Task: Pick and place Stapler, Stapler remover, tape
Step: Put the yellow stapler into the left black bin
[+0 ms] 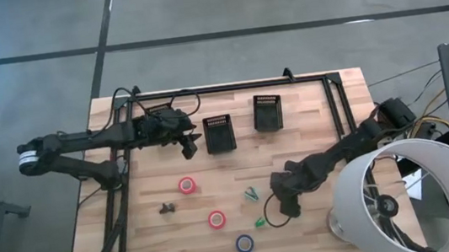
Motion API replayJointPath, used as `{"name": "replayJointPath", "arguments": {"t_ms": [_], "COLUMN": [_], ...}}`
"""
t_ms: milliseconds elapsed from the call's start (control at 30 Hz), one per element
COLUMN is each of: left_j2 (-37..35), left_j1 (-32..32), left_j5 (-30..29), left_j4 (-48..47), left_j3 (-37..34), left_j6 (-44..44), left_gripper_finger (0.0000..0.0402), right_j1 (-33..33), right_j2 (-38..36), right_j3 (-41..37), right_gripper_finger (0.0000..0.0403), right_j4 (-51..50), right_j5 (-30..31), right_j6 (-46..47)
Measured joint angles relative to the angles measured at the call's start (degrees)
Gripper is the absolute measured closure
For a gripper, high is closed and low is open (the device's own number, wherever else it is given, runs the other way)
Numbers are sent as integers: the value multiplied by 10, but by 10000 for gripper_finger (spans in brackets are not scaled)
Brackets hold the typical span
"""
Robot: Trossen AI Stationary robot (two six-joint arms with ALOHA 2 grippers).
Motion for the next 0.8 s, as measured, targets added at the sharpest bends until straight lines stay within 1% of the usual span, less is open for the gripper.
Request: {"name": "replayJointPath", "arguments": {"t_ms": [133, 400, 533, 667, 800], "left_j2": [0, 0, 0, 0, 0], "left_j1": [0, 0, 0, 0, 0], "left_j5": [0, 0, 0, 0, 0], "left_j4": [0, 0, -1, 0, 0], "left_j3": [0, 0, 0, 0, 0], "left_j6": [0, 0, 0, 0, 0], "left_gripper_finger": [223, 223, 223, 223, 223], "right_j1": [3, 7, 7, 6, 6], "right_j2": [2, 34, 41, 41, 42], "right_j3": [-1, -7, -7, -7, -7], "right_gripper_finger": [232, 232, 233, 249, 278], "right_j4": [1, 2, 2, 2, 1], "right_j5": [3, 1, 5, 5, 5], "right_j6": [-25, -94, -104, -103, -100]}}
